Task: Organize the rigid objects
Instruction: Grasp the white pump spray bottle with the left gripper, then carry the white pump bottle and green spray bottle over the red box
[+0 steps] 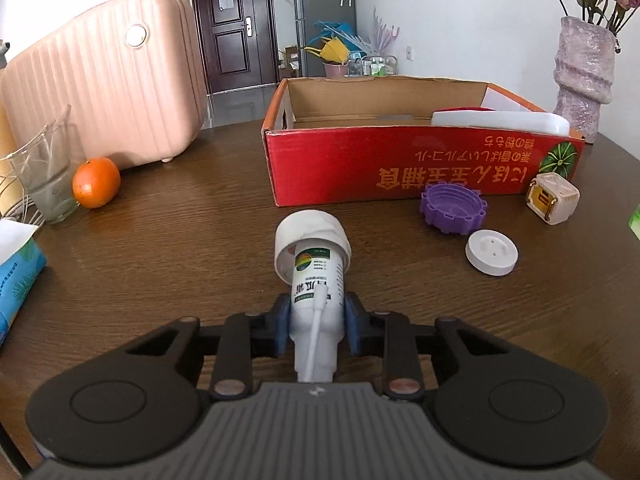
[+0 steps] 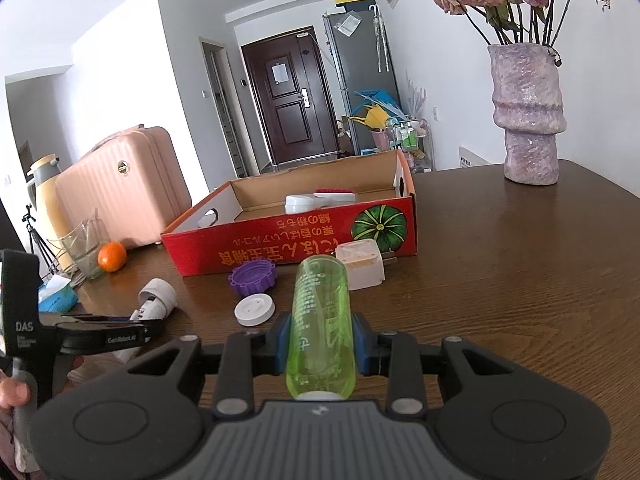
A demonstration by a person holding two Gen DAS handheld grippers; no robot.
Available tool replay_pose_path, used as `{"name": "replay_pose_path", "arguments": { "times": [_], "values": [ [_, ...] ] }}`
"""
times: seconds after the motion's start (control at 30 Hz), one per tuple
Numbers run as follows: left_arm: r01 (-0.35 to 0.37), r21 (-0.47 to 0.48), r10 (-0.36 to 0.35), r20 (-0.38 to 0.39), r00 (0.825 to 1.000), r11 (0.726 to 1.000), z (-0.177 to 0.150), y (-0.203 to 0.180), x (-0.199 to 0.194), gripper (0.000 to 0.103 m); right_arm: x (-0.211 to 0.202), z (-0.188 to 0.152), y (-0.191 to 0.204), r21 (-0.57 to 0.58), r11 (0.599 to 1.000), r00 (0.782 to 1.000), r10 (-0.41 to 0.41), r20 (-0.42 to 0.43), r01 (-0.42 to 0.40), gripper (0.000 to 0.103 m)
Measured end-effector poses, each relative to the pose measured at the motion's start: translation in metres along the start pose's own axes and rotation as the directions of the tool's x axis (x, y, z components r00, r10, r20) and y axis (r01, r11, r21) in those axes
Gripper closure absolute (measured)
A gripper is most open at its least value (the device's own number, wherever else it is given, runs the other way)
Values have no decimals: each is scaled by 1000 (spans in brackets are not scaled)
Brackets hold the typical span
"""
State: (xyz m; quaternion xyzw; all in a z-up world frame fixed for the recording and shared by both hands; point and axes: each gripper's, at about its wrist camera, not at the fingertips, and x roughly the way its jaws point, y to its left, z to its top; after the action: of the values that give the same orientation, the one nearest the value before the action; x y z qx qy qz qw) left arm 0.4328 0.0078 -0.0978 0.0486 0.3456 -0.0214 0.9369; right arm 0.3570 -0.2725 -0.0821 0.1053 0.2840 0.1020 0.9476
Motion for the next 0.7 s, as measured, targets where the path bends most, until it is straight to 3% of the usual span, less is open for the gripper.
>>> {"name": "replay_pose_path", "arguments": {
  "times": [0.7],
  "values": [
    [42,-82,-33,106,994,996,-38,-18,-92,75,-13,0,7,-12,999,999,33,33,-32,72]
  ]
}}
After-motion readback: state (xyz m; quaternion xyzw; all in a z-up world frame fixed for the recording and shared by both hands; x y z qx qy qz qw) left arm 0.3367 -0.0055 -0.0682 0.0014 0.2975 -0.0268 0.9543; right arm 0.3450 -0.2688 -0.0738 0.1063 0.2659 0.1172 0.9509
